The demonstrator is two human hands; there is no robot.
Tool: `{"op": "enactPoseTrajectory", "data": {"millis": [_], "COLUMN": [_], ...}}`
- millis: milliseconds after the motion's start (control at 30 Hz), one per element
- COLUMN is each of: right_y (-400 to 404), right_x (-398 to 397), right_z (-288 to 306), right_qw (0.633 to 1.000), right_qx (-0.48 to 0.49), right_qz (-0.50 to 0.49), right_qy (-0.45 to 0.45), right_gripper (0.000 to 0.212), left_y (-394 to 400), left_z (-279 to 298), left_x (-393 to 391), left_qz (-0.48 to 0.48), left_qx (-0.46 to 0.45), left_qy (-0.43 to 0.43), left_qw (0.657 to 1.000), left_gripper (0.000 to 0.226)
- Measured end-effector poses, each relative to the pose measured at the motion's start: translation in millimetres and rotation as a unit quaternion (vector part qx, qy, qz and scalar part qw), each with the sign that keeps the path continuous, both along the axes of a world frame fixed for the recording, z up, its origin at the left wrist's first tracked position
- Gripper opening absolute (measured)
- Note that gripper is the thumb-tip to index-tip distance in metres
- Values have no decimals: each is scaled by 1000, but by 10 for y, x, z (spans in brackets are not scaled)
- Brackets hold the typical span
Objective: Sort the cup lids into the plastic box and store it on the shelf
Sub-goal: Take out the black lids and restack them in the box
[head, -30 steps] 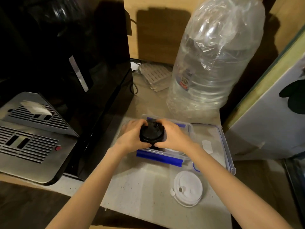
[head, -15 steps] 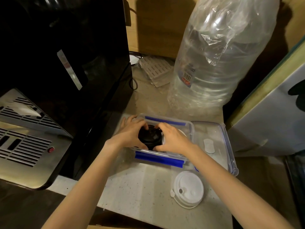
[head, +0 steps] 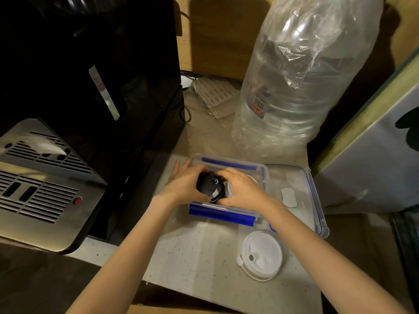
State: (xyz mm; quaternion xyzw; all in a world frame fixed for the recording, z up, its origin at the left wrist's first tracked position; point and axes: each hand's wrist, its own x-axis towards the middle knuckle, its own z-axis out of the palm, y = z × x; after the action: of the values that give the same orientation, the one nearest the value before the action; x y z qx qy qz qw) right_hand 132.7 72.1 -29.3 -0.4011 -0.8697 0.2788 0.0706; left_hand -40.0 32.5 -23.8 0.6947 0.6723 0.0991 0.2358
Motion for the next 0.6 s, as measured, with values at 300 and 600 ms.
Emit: {"op": "enactPoseTrajectory", "data": {"millis": [300, 600], "right_y": [-15, -116], "right_x": [-17, 217], "right_z": [-95, 41], "right_qw": [998, 993], "right_qx": [39, 15], "right_qz": [-19, -90], "right_qy": [-36, 74], "right_gripper": [52, 53], "left_y": [23, 99], "left_z": [31, 76], "left_x": [117, 151], "left_qz": [20, 34], "left_qx": [-22, -65], "left_qy": [52, 63], "left_qw": [998, 995], "left_gripper": [64, 75]}}
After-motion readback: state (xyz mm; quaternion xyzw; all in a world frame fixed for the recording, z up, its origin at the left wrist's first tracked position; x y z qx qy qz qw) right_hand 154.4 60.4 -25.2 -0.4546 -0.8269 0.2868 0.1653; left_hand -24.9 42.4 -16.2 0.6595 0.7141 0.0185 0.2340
